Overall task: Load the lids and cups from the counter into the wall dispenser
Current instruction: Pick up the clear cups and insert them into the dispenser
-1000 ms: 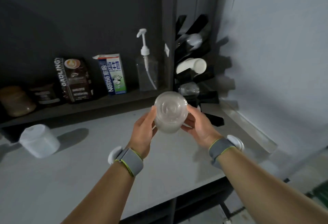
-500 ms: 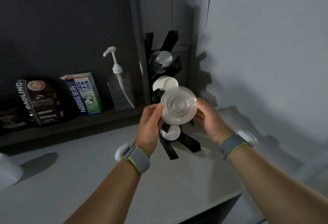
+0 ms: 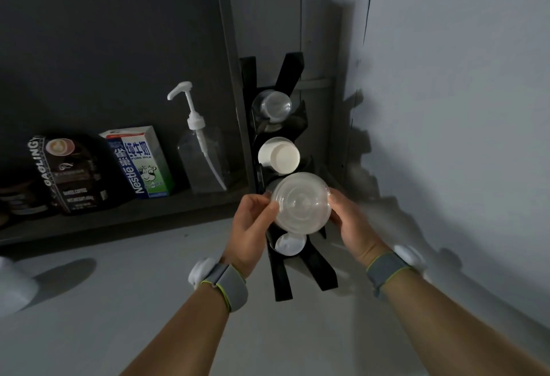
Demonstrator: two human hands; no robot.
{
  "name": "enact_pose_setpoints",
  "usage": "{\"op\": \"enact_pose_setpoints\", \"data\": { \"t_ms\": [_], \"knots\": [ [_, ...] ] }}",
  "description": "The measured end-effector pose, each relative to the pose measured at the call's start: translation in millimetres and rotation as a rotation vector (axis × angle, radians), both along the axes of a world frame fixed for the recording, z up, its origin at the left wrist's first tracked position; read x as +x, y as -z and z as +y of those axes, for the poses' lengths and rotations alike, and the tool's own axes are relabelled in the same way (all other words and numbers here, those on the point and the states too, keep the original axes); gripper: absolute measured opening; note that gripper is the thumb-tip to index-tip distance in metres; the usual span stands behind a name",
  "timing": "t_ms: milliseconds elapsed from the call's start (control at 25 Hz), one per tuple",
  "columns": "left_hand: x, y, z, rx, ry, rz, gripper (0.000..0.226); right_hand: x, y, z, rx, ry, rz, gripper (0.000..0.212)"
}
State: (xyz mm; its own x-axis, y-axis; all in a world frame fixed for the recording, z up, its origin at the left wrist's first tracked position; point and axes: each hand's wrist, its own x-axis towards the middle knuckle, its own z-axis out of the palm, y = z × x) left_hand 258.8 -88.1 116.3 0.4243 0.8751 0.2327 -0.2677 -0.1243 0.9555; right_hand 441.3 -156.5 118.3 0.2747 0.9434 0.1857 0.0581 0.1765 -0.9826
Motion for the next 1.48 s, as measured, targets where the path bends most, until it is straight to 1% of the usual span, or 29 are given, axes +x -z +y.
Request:
{"op": "enact_pose_setpoints", "data": {
  "t_ms": [80,160,240,360,480,600,720,800,1000,1160,1240,1280,1360,1480],
  "knots": [
    [3,5,7,-0.014,0.003,0.009,0.021,5,2,4,-0.021,-0.01,-0.031,0.034],
    [4,10,15,-0.019,-0.002,0.032,0.031,8,0,5,-0.034,-0.042,-0.052,0.03],
    [4,15,23,-0.012,0.014,0.047,0.038,11,3,9,-0.035,-0.082,-0.053,0.035],
    [5,23,40,-0.05,0.034,0.069,0.033,17,8,22,-0.068,-0.159,-0.066,0.034],
    [10,28,51,-0.115,-0.007,0.101,0.027,22,11,36,-0.152,-0.194,-0.088,0.037],
    [16,30,60,-0.124,-0.118,0.18,0.015,28,10,56,-0.279,-0.152,-0.186,0.025],
    [15,31,68,-0.095,-0.124,0.259,0.022,34,7,74,-0.36,-0.047,-0.286,0.038],
    [14,30,72,-0.102,-0.128,0.291,0.025,37,9,81,-0.373,-0.015,-0.343,0.036],
    [12,28,71,-0.088,-0.143,0.41,0.016,34,6,74,-0.422,0.002,-0.366,0.038],
    [4,19,65,-0.066,-0.119,0.48,0.016,28,0,62,-0.468,0.012,-0.395,0.045],
    [-12,14,60,-0.05,-0.094,0.534,0.018,21,-13,47,-0.502,0.057,-0.491,0.053],
    [-19,11,59,-0.026,-0.088,0.588,0.019,20,-19,40,-0.522,0.084,-0.572,0.056],
    [-39,7,60,0.048,-0.067,0.794,0.028,18,-31,24,-0.578,0.152,-0.774,0.055],
    [-87,0,54,0.219,0.067,1.26,0.045,4,-41,-7,-0.689,0.248,-1.044,0.046]
  ]
}}
